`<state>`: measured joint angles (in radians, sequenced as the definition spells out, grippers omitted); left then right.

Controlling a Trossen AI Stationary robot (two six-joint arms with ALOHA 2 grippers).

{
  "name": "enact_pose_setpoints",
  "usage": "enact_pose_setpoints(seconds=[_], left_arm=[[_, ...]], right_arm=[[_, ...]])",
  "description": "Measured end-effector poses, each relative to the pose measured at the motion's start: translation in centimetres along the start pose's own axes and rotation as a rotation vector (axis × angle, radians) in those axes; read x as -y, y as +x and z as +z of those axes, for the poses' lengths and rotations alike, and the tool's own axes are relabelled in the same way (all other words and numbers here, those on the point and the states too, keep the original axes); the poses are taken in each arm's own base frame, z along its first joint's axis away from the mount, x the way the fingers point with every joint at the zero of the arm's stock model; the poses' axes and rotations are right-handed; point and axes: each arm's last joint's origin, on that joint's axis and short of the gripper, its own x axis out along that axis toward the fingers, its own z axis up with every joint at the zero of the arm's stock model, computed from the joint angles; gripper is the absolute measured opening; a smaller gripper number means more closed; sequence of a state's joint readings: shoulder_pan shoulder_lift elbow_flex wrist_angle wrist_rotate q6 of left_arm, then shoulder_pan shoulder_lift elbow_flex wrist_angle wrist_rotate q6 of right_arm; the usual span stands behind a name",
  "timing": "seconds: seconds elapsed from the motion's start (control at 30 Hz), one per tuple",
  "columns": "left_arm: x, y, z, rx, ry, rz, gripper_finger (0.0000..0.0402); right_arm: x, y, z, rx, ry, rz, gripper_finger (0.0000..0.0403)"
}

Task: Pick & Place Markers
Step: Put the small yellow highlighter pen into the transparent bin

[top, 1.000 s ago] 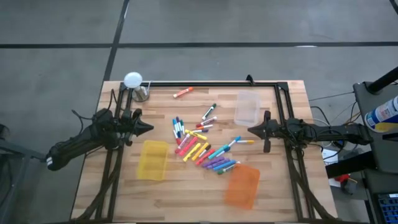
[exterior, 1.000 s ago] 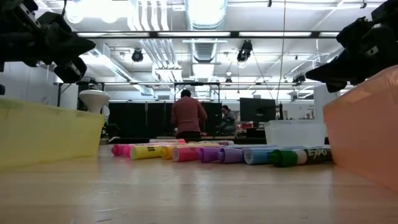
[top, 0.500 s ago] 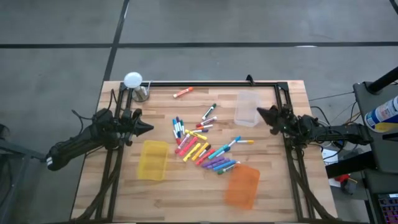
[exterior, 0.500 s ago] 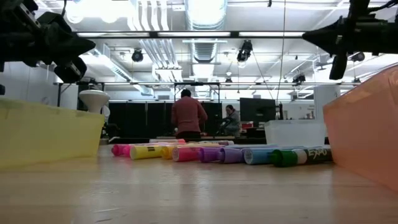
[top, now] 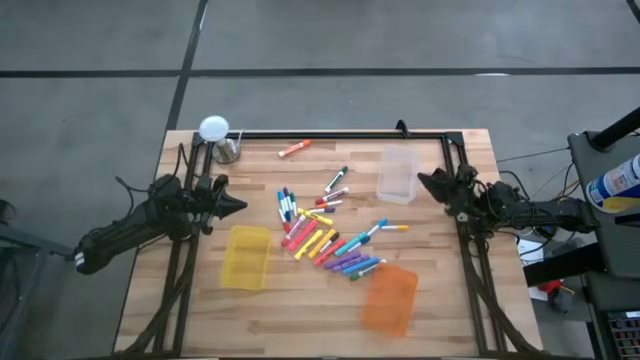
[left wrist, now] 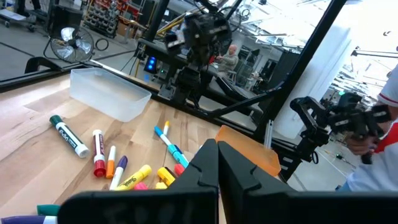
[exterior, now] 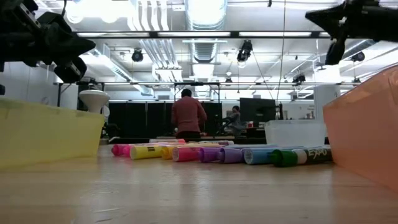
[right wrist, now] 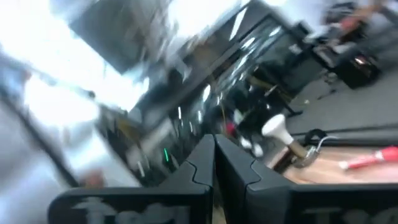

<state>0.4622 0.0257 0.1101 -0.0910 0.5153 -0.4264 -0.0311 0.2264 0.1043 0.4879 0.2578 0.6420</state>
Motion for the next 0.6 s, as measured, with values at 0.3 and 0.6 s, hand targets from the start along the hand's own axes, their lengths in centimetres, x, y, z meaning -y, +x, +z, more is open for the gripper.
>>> enact_pose_setpoints(seconds=[0.3,0.6], left_arm=[[0.0,0.0,0.0,0.001,0.184,0.005,0.0],[0.0,0.0,0.0,0.007,0.086,0.012,0.0]], right_arm=[[-1.7,-0.4,2.3,-0.673,-0.248,-0.44,0.0009],[-4.5,3.6,4.2,-0.711,-0.122,-0.518,0.0009]])
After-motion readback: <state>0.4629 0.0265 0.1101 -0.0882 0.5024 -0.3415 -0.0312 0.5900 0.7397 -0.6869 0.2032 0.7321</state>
